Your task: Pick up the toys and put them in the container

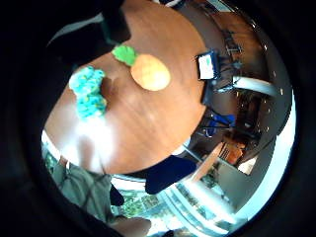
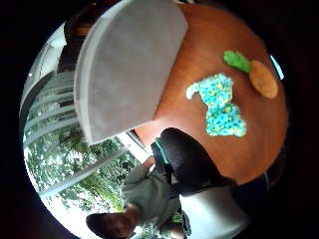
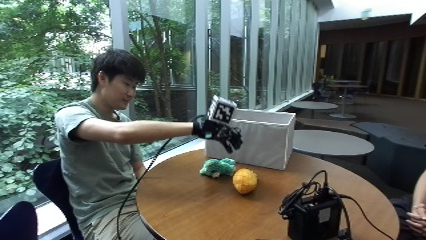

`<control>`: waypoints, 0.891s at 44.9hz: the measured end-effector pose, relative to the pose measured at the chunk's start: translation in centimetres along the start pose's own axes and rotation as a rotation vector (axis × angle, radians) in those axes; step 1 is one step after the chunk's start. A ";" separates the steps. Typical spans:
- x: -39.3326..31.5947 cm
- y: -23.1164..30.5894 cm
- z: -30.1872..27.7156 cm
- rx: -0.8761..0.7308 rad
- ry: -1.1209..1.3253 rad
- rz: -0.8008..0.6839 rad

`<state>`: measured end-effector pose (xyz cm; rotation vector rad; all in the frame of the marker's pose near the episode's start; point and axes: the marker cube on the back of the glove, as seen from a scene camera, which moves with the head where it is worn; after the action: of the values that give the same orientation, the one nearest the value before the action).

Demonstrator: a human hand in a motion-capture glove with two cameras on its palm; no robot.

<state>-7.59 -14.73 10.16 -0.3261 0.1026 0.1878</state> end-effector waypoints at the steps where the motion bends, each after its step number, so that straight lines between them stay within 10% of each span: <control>1: -0.1 -0.6 1.5 -0.016 -0.016 0.051; 7: -4.1 -4.0 8.2 -0.122 -0.198 0.344; 13: -9.4 -4.7 11.4 -0.099 -0.277 0.146; 27: -9.2 -6.2 12.3 0.043 0.005 0.199; 40: -8.1 -6.5 11.6 0.038 -0.272 0.193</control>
<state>-13.40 -18.35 24.19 -0.2497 -0.1321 0.4187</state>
